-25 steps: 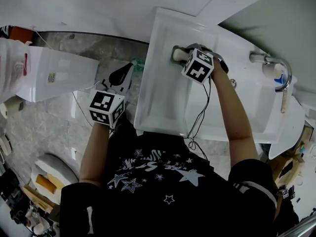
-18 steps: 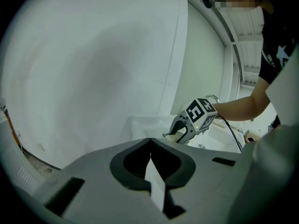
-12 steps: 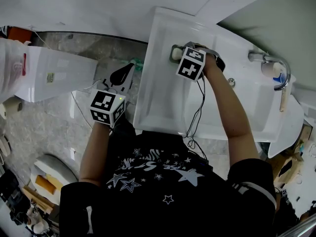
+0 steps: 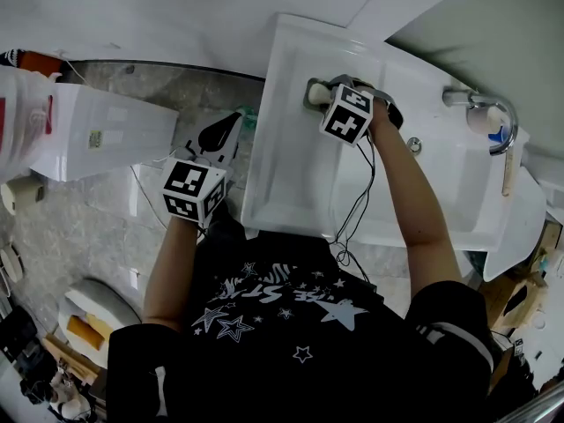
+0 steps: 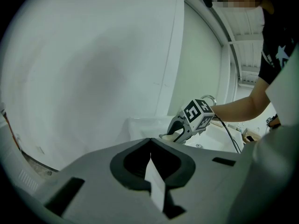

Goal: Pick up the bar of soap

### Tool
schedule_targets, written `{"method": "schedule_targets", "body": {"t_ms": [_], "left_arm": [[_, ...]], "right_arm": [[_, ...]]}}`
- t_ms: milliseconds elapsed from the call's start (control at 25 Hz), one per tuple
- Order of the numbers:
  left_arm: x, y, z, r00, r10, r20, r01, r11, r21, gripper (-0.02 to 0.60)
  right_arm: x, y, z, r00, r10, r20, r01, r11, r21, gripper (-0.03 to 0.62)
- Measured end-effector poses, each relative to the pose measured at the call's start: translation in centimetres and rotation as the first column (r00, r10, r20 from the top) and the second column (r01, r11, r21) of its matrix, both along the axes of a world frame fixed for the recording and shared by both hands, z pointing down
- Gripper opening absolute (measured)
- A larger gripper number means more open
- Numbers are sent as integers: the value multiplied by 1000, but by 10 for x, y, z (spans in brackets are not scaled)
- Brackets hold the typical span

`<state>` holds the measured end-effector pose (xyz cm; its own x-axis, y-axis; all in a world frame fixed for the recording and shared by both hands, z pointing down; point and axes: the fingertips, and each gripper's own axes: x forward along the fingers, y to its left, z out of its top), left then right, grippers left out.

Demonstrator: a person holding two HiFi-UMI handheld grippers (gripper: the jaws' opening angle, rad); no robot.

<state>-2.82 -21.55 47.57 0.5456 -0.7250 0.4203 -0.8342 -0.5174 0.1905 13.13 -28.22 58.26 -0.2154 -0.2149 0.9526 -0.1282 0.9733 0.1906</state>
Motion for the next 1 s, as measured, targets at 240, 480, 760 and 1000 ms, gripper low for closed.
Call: {"method": "schedule_targets", "body": {"t_ms": [240, 480, 760, 1000], "left_arm": [[0, 0, -11, 1000, 7, 1, -7, 1000, 25, 9], [6, 2, -26, 999, 33, -10, -33, 998, 58, 11], [13, 5, -46, 996, 80, -36, -76, 992, 103, 11], [20, 18, -58, 985, 162, -54, -154, 979, 131, 11]], "right_arm": [[5, 3, -19, 998, 42, 45, -43, 999, 29, 184], [6, 3, -56, 975, 138, 173, -153, 986, 73, 184], [17, 12, -111, 859, 309, 408, -385, 915, 119, 183], [27, 38, -146, 696, 417, 584, -565, 820, 88, 183]]}}
